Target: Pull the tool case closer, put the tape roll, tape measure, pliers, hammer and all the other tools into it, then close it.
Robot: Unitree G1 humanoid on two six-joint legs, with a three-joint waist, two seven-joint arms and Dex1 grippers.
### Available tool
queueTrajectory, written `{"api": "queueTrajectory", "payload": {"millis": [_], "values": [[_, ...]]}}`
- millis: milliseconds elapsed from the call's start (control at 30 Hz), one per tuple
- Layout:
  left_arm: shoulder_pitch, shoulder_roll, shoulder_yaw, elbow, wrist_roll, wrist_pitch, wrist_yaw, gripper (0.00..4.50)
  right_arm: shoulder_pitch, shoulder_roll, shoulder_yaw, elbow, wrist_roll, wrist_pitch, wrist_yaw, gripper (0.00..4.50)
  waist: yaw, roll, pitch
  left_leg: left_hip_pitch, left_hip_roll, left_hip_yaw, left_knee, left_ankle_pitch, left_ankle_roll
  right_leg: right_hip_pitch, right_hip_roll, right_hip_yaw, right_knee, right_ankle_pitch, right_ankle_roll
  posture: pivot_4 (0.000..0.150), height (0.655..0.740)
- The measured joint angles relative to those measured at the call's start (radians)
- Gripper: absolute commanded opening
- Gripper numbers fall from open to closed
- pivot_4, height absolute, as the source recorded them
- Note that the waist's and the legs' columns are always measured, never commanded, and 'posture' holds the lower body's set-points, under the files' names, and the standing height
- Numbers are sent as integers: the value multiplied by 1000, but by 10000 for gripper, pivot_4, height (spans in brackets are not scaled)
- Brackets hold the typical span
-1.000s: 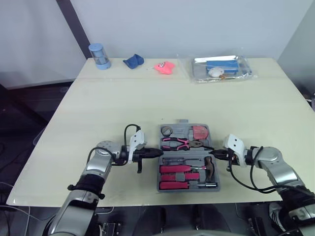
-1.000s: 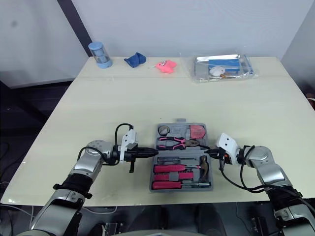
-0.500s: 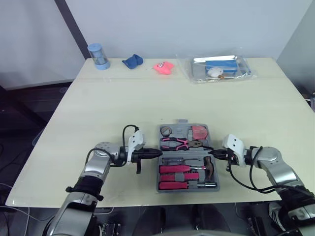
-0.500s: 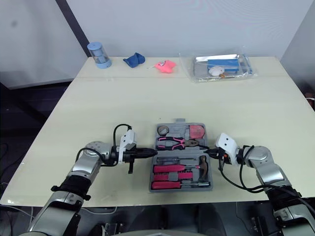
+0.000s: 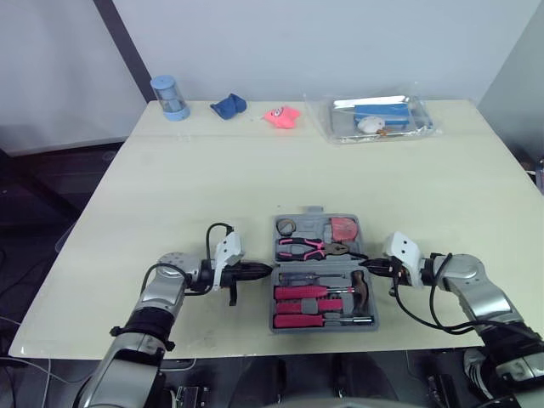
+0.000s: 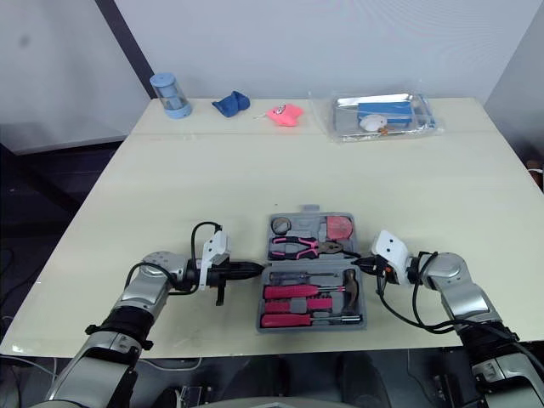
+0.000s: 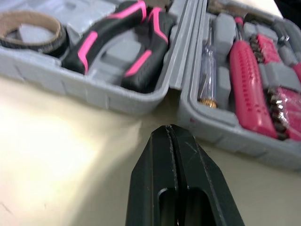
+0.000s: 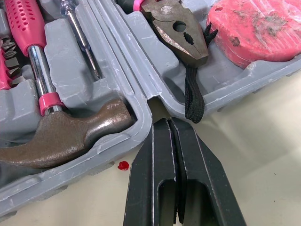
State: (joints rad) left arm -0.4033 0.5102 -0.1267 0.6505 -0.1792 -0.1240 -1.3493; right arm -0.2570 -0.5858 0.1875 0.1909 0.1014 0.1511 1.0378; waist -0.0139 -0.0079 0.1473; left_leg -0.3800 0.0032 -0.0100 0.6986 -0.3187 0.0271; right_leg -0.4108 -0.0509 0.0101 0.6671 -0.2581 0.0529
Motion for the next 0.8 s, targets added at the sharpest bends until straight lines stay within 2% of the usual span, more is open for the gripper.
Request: {"api": "queueTrajectory", "payload": {"millis": [267,800], "values": [[-31,-41,-2,37,17,-22,0,278,0,4,0,-1,0,0,0,0,-1,0,0,0,0,0,0,0,0,0,0,0,0,0,0,1500,7400],[1,-42,-8,-18,19,7,-25,278,47,-19,-5,-71,8,47,13,0,2,0,0,-1,0,0,0,0,0,0,0,0,0,0,0,1500,7400]]}}
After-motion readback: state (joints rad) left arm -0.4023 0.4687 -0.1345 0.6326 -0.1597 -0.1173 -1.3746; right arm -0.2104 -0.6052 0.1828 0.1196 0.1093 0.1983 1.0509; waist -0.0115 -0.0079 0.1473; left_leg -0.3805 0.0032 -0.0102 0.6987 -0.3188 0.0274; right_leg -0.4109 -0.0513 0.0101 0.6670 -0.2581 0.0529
